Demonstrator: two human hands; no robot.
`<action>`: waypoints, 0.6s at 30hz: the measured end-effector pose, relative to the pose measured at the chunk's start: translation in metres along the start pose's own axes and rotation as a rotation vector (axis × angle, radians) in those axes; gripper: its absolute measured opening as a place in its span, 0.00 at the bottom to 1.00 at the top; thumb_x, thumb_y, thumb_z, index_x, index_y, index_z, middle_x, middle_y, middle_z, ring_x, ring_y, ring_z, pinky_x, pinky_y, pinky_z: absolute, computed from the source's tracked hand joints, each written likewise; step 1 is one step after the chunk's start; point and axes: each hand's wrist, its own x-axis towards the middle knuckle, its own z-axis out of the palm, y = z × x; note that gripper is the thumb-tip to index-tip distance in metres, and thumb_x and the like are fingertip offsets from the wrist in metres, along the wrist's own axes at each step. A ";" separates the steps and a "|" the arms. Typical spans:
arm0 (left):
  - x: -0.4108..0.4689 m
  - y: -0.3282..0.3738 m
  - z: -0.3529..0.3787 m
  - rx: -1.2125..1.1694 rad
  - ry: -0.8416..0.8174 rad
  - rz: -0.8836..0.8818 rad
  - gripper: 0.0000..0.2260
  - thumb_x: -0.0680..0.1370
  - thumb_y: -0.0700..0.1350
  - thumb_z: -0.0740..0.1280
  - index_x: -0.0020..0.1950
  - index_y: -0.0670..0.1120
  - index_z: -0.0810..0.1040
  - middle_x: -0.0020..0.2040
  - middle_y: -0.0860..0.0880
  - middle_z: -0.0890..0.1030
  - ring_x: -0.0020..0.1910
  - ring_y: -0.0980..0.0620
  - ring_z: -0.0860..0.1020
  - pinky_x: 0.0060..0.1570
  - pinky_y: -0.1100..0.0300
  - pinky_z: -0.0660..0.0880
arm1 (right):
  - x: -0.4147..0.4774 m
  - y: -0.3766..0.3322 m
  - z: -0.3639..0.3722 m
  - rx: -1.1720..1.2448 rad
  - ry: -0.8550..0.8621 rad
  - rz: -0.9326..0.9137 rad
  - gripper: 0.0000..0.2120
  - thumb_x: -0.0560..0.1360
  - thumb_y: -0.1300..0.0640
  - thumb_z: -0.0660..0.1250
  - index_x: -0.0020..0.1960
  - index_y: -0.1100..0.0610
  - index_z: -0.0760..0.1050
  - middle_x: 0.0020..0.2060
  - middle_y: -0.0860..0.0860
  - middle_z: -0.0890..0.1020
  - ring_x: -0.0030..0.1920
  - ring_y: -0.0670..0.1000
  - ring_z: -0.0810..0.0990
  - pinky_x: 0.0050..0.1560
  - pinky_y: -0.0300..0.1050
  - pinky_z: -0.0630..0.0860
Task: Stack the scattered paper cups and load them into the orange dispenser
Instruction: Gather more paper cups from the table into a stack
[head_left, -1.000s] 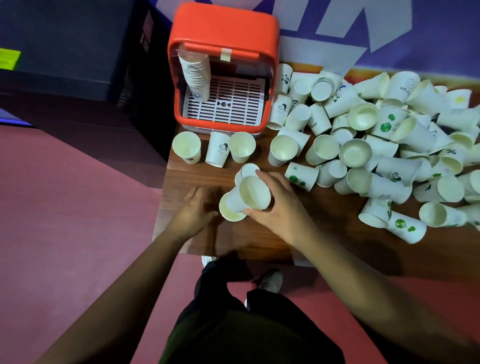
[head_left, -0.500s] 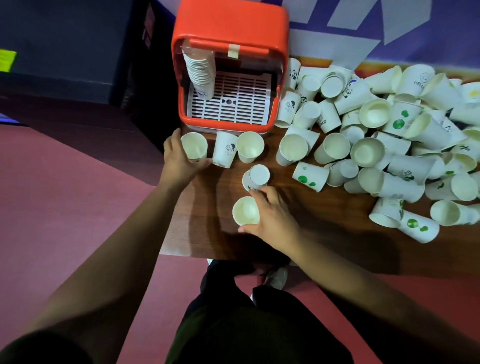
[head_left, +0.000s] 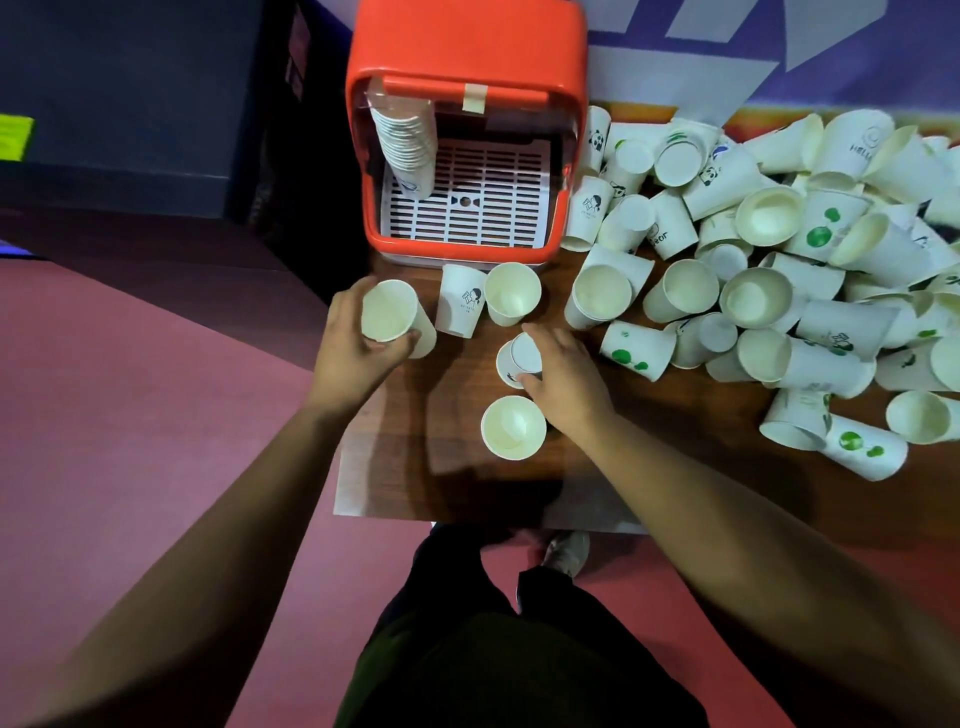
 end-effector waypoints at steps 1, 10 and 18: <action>-0.004 0.002 -0.003 -0.054 -0.008 -0.024 0.34 0.75 0.46 0.76 0.77 0.50 0.65 0.67 0.53 0.68 0.66 0.57 0.70 0.60 0.67 0.72 | 0.001 0.002 -0.001 0.016 0.014 0.009 0.30 0.74 0.55 0.72 0.73 0.51 0.65 0.67 0.52 0.73 0.68 0.55 0.72 0.64 0.50 0.74; -0.070 0.048 0.015 -0.301 -0.381 0.080 0.30 0.72 0.54 0.76 0.71 0.53 0.70 0.67 0.49 0.72 0.69 0.48 0.72 0.66 0.58 0.72 | -0.032 0.019 -0.051 0.422 0.226 0.115 0.24 0.70 0.48 0.74 0.63 0.53 0.72 0.59 0.50 0.77 0.60 0.51 0.76 0.57 0.47 0.76; -0.096 0.028 0.068 0.122 -0.483 0.168 0.33 0.72 0.53 0.78 0.73 0.50 0.68 0.64 0.54 0.72 0.64 0.53 0.70 0.63 0.51 0.72 | -0.065 0.030 -0.074 0.913 0.223 0.347 0.15 0.74 0.50 0.72 0.59 0.50 0.75 0.52 0.45 0.82 0.51 0.44 0.81 0.52 0.45 0.80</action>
